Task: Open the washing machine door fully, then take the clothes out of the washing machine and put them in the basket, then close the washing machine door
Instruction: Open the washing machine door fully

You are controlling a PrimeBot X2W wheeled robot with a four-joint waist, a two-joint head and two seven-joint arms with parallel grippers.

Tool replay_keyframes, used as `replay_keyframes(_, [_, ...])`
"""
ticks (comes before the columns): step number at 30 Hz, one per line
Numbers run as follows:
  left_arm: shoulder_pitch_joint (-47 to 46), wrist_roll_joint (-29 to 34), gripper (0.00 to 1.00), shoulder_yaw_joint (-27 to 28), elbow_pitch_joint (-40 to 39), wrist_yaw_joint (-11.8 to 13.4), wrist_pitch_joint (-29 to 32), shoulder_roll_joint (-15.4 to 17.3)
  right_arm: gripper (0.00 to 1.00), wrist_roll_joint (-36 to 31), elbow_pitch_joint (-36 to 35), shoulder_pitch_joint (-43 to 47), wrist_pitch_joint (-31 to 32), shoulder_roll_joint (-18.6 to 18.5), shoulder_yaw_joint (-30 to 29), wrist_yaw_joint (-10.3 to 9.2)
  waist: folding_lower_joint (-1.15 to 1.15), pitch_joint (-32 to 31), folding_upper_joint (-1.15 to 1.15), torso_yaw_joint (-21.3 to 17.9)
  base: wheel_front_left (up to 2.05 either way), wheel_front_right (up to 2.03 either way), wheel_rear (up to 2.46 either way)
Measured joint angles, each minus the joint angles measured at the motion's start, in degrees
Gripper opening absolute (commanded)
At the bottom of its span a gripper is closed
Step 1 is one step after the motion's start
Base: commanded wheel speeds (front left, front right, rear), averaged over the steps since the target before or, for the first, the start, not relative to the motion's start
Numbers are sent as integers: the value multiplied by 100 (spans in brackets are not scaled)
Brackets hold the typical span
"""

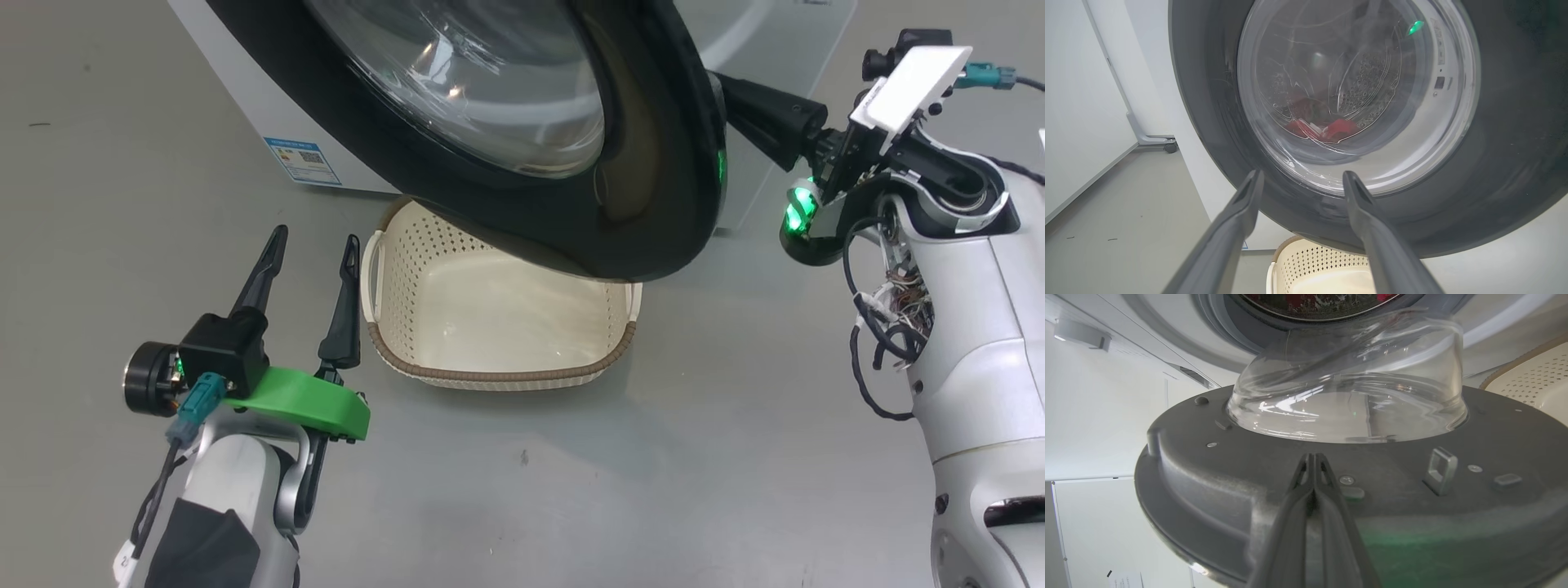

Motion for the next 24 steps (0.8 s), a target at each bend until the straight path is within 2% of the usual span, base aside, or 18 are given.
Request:
replay_keyframes(17, [275,-33,100,-65,176,0,0,3,0,256,-641,916,333,75,524,1,0,-441,0,127,0,0,0])
replay_keyframes(24, [347,-47,100,-123,234,0,1,7,0,732,-1023,1285,425,82,969,1,0,-569,0,251,0,0,0])
